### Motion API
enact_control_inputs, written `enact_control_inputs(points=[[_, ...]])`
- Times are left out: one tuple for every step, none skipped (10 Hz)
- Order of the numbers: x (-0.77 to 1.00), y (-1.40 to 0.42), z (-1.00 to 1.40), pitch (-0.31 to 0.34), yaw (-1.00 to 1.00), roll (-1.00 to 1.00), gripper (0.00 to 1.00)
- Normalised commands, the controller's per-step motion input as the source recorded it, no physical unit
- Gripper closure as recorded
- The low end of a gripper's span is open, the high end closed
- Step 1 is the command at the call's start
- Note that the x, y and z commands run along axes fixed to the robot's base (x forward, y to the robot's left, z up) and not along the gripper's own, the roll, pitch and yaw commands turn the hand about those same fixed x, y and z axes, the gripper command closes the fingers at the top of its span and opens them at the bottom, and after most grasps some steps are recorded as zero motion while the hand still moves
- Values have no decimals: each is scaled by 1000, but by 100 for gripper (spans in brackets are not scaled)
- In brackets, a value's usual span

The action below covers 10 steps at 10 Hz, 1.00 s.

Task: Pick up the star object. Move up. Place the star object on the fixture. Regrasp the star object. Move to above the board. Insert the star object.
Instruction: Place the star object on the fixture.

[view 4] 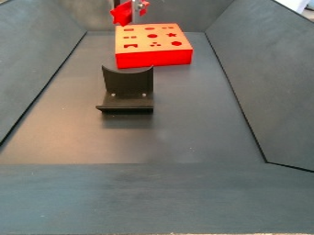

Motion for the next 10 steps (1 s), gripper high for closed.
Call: enact_control_inputs(points=[[124, -254, -27, 9, 1000, 32, 100], [86, -58, -22, 17, 1000, 23, 100], [74, -18, -22, 23, 964, 21, 100], [11, 1000, -47, 206, 394, -1000, 100], [12, 1000, -47, 206, 249, -1000, 100], [24, 1000, -32, 212, 184, -1000, 100], [43, 968, -17, 232, 155, -1000, 100], [78, 722, -7, 272, 116, -1000, 100], [89, 606, -9, 293, 95, -1000, 100], [92, 384, -12, 320, 40, -1000, 100]])
